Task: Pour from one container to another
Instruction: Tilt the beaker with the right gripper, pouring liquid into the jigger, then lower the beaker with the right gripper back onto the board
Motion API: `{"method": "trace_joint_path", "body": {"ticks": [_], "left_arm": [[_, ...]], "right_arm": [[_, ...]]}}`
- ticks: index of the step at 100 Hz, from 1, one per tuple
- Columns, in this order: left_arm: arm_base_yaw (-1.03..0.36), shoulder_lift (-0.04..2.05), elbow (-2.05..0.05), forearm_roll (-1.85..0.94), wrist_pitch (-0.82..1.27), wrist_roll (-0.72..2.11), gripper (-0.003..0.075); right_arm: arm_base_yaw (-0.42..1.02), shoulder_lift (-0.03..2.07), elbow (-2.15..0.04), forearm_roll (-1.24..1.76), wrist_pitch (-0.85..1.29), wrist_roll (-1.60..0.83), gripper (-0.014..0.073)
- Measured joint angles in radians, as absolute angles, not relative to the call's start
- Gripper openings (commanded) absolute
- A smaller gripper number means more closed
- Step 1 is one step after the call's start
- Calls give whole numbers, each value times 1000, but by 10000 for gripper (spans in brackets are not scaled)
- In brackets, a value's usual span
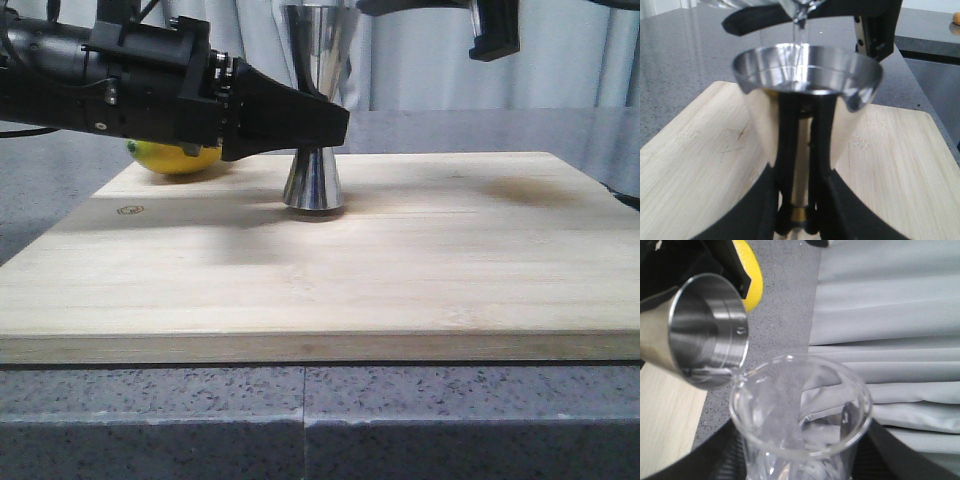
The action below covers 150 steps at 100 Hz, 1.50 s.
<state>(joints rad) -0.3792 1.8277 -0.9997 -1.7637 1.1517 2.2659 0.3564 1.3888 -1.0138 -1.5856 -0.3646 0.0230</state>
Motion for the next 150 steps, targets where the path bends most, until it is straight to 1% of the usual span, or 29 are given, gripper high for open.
{"method": "trace_joint_path", "body": {"ticks": [55,67,94,105,120,150], "left_arm": [[-379,1828,-1000,-1764,1152,2266,70],[-379,1828,-1000,-1764,1152,2266,71],[-379,1828,-1000,-1764,1152,2266,70],[-379,1828,-1000,-1764,1152,2266,70],[-379,1828,-1000,-1764,1152,2266,70],[-379,1828,-1000,-1764,1152,2266,70]], "right_arm": [[356,1389,-1014,-1571,-365,12,300],[356,1389,-1014,-1511,-365,12,300],[356,1389,-1014,-1266,-351,40,300],[350,1389,-1014,-1187,-342,92,300],[306,1389,-1014,-1089,-332,190,300],[193,1389,-994,-1025,-349,504,300]]}}
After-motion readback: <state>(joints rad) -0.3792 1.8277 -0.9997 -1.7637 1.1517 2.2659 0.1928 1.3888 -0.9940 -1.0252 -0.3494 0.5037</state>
